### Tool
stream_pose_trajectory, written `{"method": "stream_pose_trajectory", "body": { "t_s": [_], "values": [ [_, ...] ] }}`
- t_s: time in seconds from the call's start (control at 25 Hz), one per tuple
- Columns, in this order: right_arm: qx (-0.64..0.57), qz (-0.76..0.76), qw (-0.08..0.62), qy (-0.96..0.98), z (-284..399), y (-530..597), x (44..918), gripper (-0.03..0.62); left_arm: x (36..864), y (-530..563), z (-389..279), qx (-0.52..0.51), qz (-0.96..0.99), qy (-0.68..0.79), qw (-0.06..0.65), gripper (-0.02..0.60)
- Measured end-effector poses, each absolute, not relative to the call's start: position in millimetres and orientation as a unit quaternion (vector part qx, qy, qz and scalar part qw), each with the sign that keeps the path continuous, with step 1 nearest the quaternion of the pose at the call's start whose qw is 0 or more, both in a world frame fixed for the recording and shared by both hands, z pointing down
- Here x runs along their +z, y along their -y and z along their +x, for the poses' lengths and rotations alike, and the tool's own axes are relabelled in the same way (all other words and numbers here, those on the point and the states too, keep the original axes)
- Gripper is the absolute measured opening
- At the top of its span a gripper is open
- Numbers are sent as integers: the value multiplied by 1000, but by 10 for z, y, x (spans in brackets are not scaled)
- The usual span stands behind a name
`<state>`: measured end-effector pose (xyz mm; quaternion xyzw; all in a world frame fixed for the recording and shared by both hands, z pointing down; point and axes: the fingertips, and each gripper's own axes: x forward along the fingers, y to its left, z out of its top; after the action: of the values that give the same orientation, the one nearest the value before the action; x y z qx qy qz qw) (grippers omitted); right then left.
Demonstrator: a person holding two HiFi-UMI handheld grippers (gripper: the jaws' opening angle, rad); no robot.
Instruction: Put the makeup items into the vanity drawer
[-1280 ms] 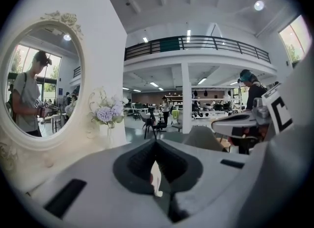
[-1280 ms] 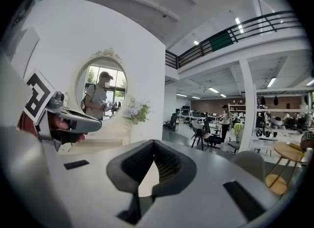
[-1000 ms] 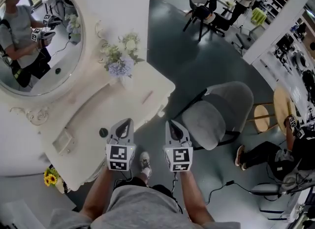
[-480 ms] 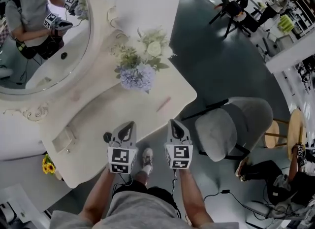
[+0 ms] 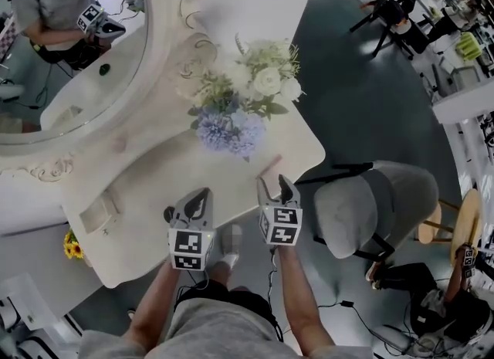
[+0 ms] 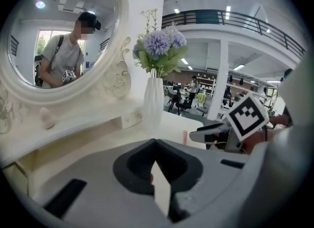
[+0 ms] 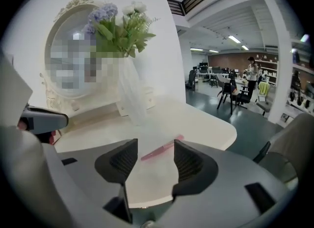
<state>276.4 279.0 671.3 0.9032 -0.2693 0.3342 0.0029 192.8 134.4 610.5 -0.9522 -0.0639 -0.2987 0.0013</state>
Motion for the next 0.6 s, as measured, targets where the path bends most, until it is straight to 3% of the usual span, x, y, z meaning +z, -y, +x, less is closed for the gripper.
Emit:
{"method": "stream_pose_trajectory", "body": {
  "t_s": [0.6],
  "values": [
    [403,878,62,251,3015,-2735,7198,212,6239,-1211,1999,-314,-948,53,-7,0]
  ]
}}
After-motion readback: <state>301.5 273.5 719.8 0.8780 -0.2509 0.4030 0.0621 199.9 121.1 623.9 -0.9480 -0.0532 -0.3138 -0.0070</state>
